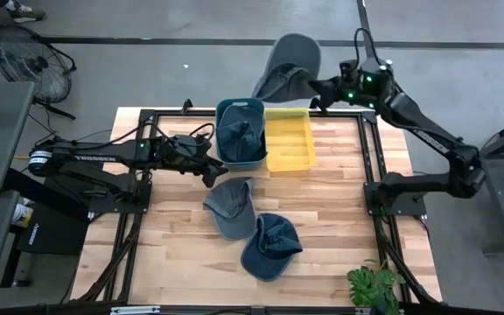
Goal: Pick & Place hat
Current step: Put the right gray cap into the yellow bin
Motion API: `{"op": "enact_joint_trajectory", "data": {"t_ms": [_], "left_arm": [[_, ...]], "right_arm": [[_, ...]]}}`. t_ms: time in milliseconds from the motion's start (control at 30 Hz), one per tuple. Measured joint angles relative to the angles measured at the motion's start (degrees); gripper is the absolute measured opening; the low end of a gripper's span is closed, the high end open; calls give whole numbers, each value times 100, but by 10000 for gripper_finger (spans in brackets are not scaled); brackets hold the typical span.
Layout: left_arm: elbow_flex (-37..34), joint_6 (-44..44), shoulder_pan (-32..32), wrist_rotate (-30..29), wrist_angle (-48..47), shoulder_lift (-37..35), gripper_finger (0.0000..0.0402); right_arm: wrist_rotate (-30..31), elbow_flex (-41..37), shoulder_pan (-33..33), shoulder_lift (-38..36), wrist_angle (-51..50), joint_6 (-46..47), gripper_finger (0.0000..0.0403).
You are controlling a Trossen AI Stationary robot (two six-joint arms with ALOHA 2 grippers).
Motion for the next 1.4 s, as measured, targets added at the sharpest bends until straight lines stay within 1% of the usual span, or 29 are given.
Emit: {"op": "enact_joint_trajectory", "data": {"t_ms": [100, 300, 467, 700, 833, 1033, 1400], "left_arm": [[0, 0, -2, 0, 0, 2, 191], [0, 0, 0, 18, 0, 0, 191], [0, 2, -2, 46, -2, 1, 191], [0, 2, -2, 48, -26, 0, 191], [0, 2, -2, 50, -61, 0, 191], [0, 2, 0, 50, -61, 0, 191], [0, 2, -2, 151, -59, 0, 191]], "right_arm": [[-442, 0, -317, 292, -178, 148, 24], [-1340, 0, -879, 783, -653, 141, 24], [-1830, 0, -1164, 1011, -775, 91, 24], [-1952, 0, -1364, 1118, -985, 16, 24], [-1981, 0, -1431, 1180, -1297, -29, 24], [-1989, 0, -1429, 1294, -1861, -317, 24], [-2027, 0, -1425, 1587, -2286, -538, 23]]}}
